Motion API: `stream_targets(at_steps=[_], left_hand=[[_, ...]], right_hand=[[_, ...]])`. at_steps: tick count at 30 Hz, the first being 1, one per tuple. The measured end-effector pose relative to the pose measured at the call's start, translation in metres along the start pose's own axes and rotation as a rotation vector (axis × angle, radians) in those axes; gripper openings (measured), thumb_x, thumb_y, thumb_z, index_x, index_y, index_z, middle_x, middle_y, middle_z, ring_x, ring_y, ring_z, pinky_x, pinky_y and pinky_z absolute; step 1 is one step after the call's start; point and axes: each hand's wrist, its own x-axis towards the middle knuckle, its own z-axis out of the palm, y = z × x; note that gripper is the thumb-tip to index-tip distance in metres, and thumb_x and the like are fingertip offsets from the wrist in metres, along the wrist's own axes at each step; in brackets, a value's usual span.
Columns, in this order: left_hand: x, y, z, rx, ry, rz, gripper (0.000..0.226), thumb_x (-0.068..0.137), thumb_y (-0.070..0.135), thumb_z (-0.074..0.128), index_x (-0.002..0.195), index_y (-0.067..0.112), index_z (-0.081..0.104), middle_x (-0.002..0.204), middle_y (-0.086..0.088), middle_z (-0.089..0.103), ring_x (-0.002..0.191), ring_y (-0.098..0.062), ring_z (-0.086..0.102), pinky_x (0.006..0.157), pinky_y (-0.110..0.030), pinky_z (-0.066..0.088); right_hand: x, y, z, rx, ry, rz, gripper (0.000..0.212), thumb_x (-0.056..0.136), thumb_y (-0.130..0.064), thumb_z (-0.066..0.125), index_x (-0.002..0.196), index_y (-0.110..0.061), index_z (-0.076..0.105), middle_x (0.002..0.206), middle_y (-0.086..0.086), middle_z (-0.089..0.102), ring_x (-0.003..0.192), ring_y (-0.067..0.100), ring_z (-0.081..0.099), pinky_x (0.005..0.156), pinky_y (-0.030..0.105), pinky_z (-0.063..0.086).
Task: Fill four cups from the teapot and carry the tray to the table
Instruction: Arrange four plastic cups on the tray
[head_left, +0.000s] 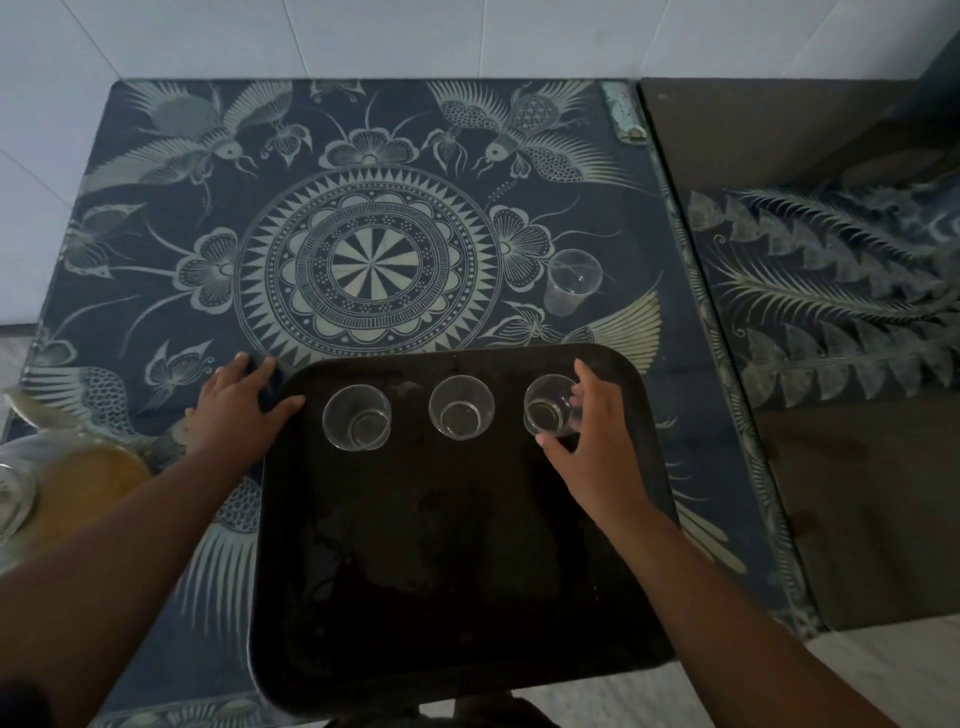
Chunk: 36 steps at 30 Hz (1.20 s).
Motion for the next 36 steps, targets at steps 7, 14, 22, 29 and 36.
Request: stream_targets(at_steps=[7, 14, 22, 29, 36], left_hand=[[0.000, 0.002, -0.002, -0.006, -0.002, -0.001, 0.076, 0.093, 0.053, 0.066, 0.158, 0.027, 0.036, 0.168, -0.006, 0.024, 0.153, -0.036, 0.020, 0.114, -0.074, 0.022], [0.000, 0.001, -0.002, -0.010, -0.015, 0.001, 0.075, 0.093, 0.052, 0.066, 0.157, 0.026, 0.038, 0.169, -0.007, 0.024, 0.153, -0.039, 0.019, 0.115, -0.074, 0.023], [0.002, -0.003, 0.000, -0.003, -0.008, -0.005, 0.073, 0.092, 0.052, 0.066, 0.156, 0.027, 0.041, 0.168, -0.006, 0.026, 0.153, -0.038, 0.021, 0.114, -0.073, 0.024], [0.004, -0.006, 0.003, 0.010, -0.010, -0.015, 0.074, 0.091, 0.054, 0.067, 0.155, 0.028, 0.042, 0.167, -0.006, 0.028, 0.153, -0.037, 0.022, 0.113, -0.073, 0.027], [0.003, -0.006, 0.003, 0.003, 0.001, -0.023, 0.074, 0.089, 0.053, 0.069, 0.154, 0.028, 0.044, 0.167, -0.006, 0.030, 0.152, -0.038, 0.025, 0.112, -0.073, 0.029]], right_hand=[[-0.004, -0.005, -0.011, -0.076, 0.003, -0.089, 0.093, 0.079, -0.029, 0.082, 0.152, -0.016, 0.027, 0.141, 0.001, 0.034, 0.130, 0.012, 0.040, 0.105, 0.026, 0.041], [0.018, -0.023, -0.038, -0.073, 0.049, -0.185, 0.046, 0.089, -0.025, 0.067, 0.131, -0.013, 0.054, 0.128, -0.001, 0.050, 0.123, 0.012, 0.046, 0.105, 0.027, 0.041], [0.093, -0.027, -0.052, -0.156, -0.001, -0.227, 0.043, 0.090, -0.023, 0.068, 0.130, -0.011, 0.056, 0.126, 0.003, 0.054, 0.110, 0.008, 0.052, 0.089, 0.013, 0.041], [0.152, -0.019, -0.046, -0.256, -0.019, -0.186, 0.066, 0.083, -0.030, 0.077, 0.139, -0.017, 0.044, 0.137, 0.007, 0.041, 0.127, 0.023, 0.043, 0.100, 0.032, 0.044], [0.169, -0.006, -0.035, -0.234, -0.041, -0.112, 0.077, 0.084, -0.029, 0.078, 0.146, -0.013, 0.036, 0.146, 0.010, 0.033, 0.131, 0.022, 0.042, 0.102, 0.026, 0.038]])
